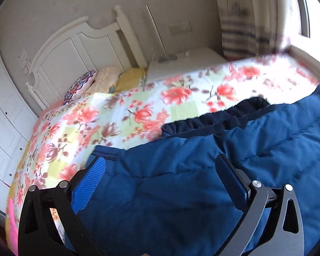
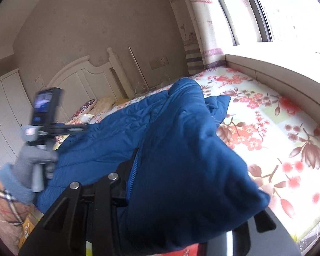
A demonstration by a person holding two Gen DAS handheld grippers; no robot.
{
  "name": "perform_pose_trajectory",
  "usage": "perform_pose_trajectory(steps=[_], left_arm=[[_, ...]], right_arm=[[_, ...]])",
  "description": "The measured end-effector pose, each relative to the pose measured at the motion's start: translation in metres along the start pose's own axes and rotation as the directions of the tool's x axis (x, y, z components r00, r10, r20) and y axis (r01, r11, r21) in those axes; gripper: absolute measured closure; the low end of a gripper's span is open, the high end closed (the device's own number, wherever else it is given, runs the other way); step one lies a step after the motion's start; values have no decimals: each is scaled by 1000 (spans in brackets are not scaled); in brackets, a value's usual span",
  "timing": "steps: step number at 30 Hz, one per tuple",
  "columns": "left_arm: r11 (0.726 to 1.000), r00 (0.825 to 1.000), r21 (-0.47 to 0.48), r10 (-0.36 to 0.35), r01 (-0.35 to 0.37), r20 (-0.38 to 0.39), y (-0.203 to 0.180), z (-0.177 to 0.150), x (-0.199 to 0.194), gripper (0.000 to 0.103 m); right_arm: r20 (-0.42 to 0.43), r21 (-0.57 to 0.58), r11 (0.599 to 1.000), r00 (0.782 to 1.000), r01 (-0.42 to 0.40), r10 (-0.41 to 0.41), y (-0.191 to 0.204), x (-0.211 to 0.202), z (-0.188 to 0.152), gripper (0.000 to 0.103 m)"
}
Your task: Fold large clothes
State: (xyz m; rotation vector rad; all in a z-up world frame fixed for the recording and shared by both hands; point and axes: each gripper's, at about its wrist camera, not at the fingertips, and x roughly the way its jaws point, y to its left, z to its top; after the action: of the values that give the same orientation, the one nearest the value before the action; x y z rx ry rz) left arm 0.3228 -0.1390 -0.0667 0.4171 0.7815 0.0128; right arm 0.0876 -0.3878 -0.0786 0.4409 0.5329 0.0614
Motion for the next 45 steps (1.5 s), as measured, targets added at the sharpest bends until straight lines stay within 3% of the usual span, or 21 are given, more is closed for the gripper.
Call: perform_pose_trajectory(steps=[2, 5, 7, 9, 14, 16, 18, 19, 21, 24, 27, 29, 31, 32, 33, 34, 36, 38, 40, 43, 45], left_arm=[[998, 997, 59, 19, -15, -79, -19, -2, 28, 4], [999, 998, 41, -8, 11, -69, -14, 0, 24, 4], [1000, 1000, 18, -19, 19, 9, -2, -8, -4, 4], [997, 992, -3, -82, 82, 92, 8, -27, -42, 4], [979, 961, 41, -205, 201, 188, 3, -126, -107, 5], [982, 963, 97, -177, 160, 203, -10, -156, -105, 4], [970, 957, 46, -243, 239, 156, 9, -163, -105, 5], [955, 945, 10, -294, 295, 141, 25, -163, -110, 5], [944, 930, -56, -308, 325, 203, 64, -166, -131, 5], [937, 929, -228, -184, 264, 320, 159, -168, -165, 5], [901, 931, -400, -13, 170, 365, 247, -173, -186, 5], [861, 931, -493, 70, 126, 358, 295, -180, -195, 5], [821, 932, -563, 127, 93, 339, 336, -190, -200, 5], [816, 936, -573, 139, 77, 323, 348, -191, -200, 5], [821, 942, -567, 138, 64, 306, 355, -192, -198, 5], [834, 946, -548, 125, 64, 300, 357, -190, -195, 5], [864, 953, -499, 90, 70, 290, 346, -188, -194, 5], [900, 959, -424, 25, 101, 283, 328, -178, -185, 5], [926, 956, -341, -61, 161, 287, 300, -148, -174, 5], [937, 937, -199, -231, 287, 264, 255, -99, -156, 5], [957, 938, -65, -261, 282, 229, 213, -58, -141, 5]], right_arm=[[15, -39, 999, 1000, 4, -3, 8, -6, 5, 69], [26, -62, 998, 1000, 2, 0, 16, -11, 12, 69], [38, -82, 997, 999, 7, -4, 20, -11, 16, 69], [48, -89, 996, 999, 8, -4, 20, -14, 19, 69], [88, -127, 992, 996, 23, -12, 36, -17, 27, 69], [92, -147, 989, 996, 13, 1, 52, -18, 30, 69], [130, -225, 974, 991, 41, -12, 81, -22, 34, 69], [152, -263, 964, 988, 49, -9, 96, -25, 38, 69], [187, -352, 934, 982, 65, 2, 130, -28, 43, 69], [209, -543, 836, 977, 72, 52, 208, -20, 43, 69], [156, -746, 663, 985, 71, 70, 300, 9, 13, 69], [64, -871, 491, 997, 33, 46, 353, 39, -35, 69], [-49, -965, 261, 998, -40, -31, 382, 76, -109, 68], [-46, -987, 156, 997, -36, -60, 386, 89, -144, 65], [48, -996, 71, 998, 51, -46, 387, 92, -170, 66], [66, -995, 69, 997, 69, -38, 385, 91, -176, 67], [23, -989, 145, 1000, 25, -16, 379, 87, -164, 67], [13, -985, 174, 1000, 12, 1, 370, 85, -155, 68], [35, -987, 156, 999, 34, 1, 373, 84, -161, 67], [56, -988, 146, 998, 55, 1, 377, 83, -166, 66], [63, -988, 140, 998, 61, 7, 386, 81, -170, 65]])
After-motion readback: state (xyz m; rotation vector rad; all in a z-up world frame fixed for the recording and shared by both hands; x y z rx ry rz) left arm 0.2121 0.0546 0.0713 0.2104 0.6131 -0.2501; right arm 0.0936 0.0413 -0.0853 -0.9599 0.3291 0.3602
